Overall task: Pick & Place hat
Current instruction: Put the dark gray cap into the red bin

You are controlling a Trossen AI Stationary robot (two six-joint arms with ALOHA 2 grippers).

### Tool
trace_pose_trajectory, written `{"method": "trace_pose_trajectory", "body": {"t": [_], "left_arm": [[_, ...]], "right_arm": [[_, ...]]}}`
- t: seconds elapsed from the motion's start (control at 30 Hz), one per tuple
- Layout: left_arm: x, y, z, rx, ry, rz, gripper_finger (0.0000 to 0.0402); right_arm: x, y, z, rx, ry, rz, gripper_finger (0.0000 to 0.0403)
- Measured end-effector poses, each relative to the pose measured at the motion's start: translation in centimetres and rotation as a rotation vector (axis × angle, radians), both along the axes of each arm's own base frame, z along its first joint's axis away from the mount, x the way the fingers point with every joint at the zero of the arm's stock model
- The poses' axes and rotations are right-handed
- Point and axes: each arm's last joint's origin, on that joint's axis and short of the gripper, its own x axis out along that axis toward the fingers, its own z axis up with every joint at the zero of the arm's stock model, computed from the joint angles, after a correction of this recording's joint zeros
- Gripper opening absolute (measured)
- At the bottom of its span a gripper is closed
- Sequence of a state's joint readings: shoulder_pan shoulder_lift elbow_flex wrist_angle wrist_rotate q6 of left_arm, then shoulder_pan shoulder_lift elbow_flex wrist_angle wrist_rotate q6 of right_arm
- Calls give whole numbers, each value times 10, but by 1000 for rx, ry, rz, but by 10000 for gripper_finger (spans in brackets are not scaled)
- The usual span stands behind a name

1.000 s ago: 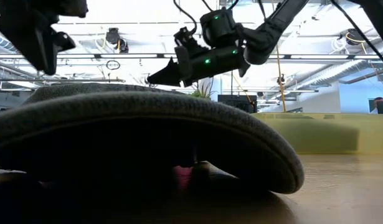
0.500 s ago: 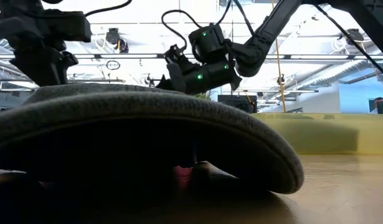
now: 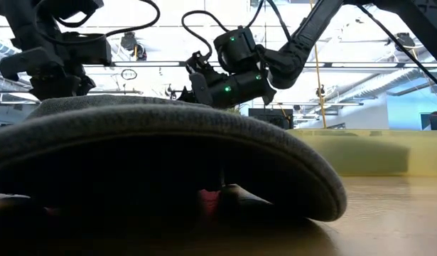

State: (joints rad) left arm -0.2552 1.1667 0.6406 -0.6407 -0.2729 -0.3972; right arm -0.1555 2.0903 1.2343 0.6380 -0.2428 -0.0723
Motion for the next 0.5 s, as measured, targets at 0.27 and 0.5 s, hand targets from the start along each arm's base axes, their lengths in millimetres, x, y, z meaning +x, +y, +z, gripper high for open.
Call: {"method": "trace_pose_trajectory", "body": {"t": [0.27,0.5], "left_arm": [[0,-1,-2,-54,1,-19,108],[16,-7,35,-72,-86,-115,108]], "right_arm": [[0,1,0,15,-2,48,0],[0,1,-6,15,8,48,0]]}}
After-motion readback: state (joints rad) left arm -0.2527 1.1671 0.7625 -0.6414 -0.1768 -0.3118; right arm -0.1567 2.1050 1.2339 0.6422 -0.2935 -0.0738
